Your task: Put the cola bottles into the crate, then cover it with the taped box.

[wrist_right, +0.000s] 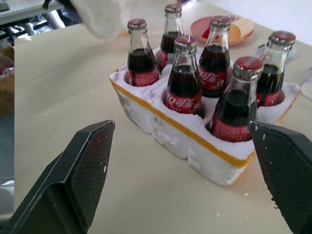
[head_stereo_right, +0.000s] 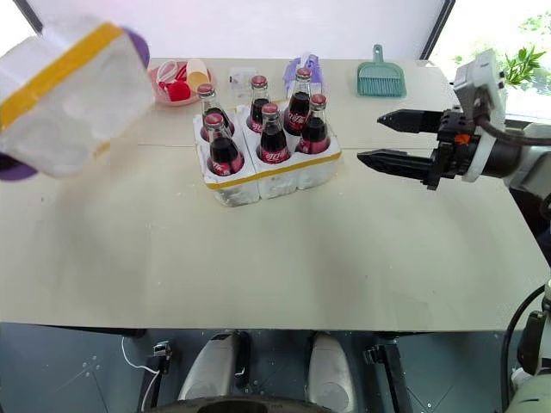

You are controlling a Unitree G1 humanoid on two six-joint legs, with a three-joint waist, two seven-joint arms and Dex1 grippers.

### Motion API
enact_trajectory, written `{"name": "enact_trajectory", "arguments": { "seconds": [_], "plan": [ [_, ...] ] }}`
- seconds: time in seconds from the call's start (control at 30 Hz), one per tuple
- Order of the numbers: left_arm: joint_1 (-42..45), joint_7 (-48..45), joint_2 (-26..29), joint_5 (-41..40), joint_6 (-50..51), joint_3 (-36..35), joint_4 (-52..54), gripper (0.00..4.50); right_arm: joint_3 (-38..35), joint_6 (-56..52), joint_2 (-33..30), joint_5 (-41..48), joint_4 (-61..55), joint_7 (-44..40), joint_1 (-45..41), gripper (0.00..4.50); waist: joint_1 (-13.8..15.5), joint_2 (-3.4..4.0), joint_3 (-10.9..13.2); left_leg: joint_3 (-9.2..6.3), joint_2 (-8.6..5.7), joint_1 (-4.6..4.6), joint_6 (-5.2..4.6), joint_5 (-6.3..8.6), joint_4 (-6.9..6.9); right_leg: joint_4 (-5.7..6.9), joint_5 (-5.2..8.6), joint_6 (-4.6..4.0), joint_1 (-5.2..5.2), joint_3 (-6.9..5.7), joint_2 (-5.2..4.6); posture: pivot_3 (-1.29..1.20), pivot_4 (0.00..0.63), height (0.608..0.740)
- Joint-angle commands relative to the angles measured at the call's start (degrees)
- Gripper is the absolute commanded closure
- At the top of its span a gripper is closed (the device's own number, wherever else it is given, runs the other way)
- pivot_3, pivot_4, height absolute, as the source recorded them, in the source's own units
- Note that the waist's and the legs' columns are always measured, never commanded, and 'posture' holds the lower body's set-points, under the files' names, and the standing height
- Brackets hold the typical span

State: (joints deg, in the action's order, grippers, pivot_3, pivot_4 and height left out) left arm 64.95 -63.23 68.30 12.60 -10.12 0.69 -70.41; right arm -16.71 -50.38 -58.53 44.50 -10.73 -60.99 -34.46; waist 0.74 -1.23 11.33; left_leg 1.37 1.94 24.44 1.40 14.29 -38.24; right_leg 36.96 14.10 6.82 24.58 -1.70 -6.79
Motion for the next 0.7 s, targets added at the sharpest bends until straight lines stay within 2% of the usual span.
{"name": "enact_trajectory", "arguments": {
  "seconds": [0.03, 0.13, 0.23, 0.3, 0.43, 0.53, 0.7],
  "plan": [
    [2.1, 5.8, -2.0, -2.0, -5.2, -1.6, 10.4, 4.11, -4.0, 0.0, 0.4, 2.3, -3.0, 2.0, 1.0, 0.00, 0.0, 0.00, 0.0, 0.00, 0.00, 0.00, 0.00, 0.00, 0.00, 0.00, 0.00, 0.00, 0.00, 0.00, 0.00, 0.00, 0.150, 0.736],
    [0.3, 9.7, -4.3, -2.5, -5.1, -1.9, 19.5, 4.11, -4.6, -0.1, 0.7, 2.9, -3.8, 3.2, 2.1, 0.00, 0.0, -0.02, 0.0, -0.03, 0.00, 0.00, 0.01, -0.01, -0.02, 0.01, 0.00, 0.00, -0.04, 0.00, 0.00, 0.00, 0.150, 0.736],
    [-4.2, 14.2, -6.7, 1.8, -1.7, 0.2, 37.9, 4.11, -5.0, -0.5, 0.9, 3.6, -4.3, 4.4, 2.7, 0.00, -0.5, -0.02, 0.0, -0.01, 0.00, -0.02, 0.01, 0.00, -0.01, 0.02, -0.01, 0.00, -0.04, 0.04, 0.00, 0.00, 0.150, 0.736],
    [-7.1, 14.8, -8.6, 3.8, 4.9, 1.0, 50.3, 4.11, -5.6, -1.0, 1.4, 4.3, -4.6, 5.6, 3.0, 0.00, -0.5, -0.02, 0.0, -0.02, 0.00, -0.01, 0.01, 0.00, 0.02, 0.02, -0.01, 0.00, -0.03, 0.04, 0.01, 0.00, 0.150, 0.736],
    [-10.9, 16.5, -12.0, 8.0, 12.5, 2.4, 66.0, 4.11, -6.0, -1.3, 2.5, 5.4, -5.2, 8.2, 3.7, 0.00, -0.6, -0.02, 0.0, -0.01, 0.00, -0.01, 0.01, -0.01, 0.00, 0.02, -0.01, 0.00, -0.03, 0.06, 0.01, 0.00, 0.150, 0.736],
    [-13.1, 19.6, -14.0, 15.2, 14.2, 5.3, 73.8, 4.11, -6.3, -0.9, 3.1, 5.5, -5.5, 8.9, 5.0, 0.00, -0.5, -0.02, 0.0, -0.03, 0.00, -0.03, 0.00, -0.01, 0.01, 0.02, -0.01, 0.00, -0.03, 0.06, 0.04, 0.00, 0.150, 0.736],
    [-16.3, 20.0, -13.6, 24.7, 15.7, 9.2, 79.8, 4.11, -7.0, -1.8, 3.8, 7.1, -5.1, 11.0, 4.0, 0.00, -0.2, -0.02, 0.0, -0.03, -0.01, -0.03, 0.00, -0.01, -0.01, 0.01, -0.01, 0.00, -0.03, 0.08, 0.04, 0.00, 0.150, 0.736]
  ]
}}
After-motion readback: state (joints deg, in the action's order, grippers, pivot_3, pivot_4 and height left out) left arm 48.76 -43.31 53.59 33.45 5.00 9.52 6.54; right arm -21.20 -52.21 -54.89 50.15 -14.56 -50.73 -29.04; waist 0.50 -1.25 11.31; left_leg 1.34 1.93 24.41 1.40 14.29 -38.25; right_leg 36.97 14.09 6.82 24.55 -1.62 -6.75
